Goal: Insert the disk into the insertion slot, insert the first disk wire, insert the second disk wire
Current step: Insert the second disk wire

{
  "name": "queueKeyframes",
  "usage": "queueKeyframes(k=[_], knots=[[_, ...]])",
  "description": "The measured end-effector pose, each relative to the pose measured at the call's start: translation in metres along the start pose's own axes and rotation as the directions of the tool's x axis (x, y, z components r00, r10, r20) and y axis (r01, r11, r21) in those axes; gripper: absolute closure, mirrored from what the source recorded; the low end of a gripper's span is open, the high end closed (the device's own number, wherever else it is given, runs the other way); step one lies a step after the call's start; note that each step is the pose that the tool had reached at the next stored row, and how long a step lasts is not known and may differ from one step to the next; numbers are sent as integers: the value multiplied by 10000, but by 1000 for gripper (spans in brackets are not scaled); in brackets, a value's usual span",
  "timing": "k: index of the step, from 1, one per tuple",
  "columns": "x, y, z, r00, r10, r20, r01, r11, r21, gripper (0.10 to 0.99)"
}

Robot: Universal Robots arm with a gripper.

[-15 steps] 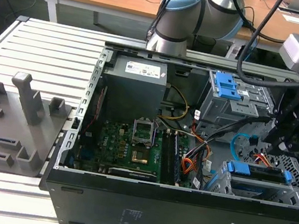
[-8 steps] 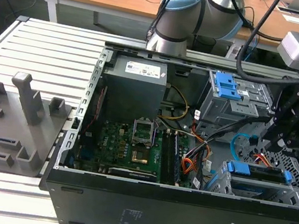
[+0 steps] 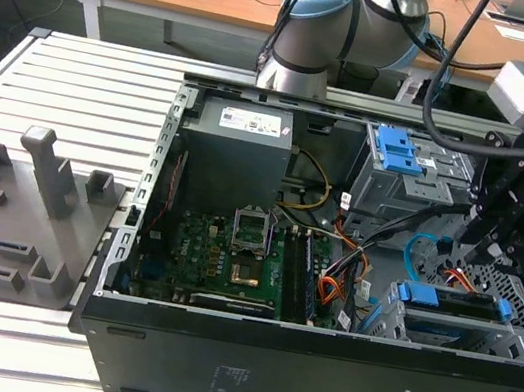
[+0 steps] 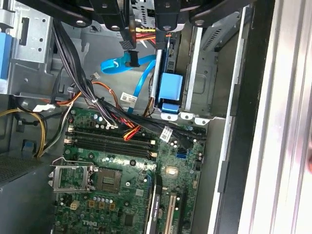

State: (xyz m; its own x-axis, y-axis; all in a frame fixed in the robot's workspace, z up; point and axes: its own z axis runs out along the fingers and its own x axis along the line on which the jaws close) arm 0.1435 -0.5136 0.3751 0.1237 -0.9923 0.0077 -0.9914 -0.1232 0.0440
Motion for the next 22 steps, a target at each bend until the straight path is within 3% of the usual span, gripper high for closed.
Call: queueKeyframes(k=[4,7,10,12,13,15,19,20,22], knots=[[-93,43,10,10000,-2,-1,2,10000,0,784],[-105,133,35,10000,-34,-5,34,10000,0,784],[-114,207,72,9998,-173,-105,173,9999,-11,784],[-116,214,91,9995,-256,-161,255,9997,-19,784],[-116,213,107,9991,-342,-267,341,9994,-34,784],[-117,214,125,9988,-353,-325,352,9994,-43,784],[-116,214,126,9988,-353,-341,352,9994,-45,796],[-116,214,126,9988,-353,-342,352,9994,-46,922],[-116,213,126,9988,-353,-347,352,9994,-47,922]])
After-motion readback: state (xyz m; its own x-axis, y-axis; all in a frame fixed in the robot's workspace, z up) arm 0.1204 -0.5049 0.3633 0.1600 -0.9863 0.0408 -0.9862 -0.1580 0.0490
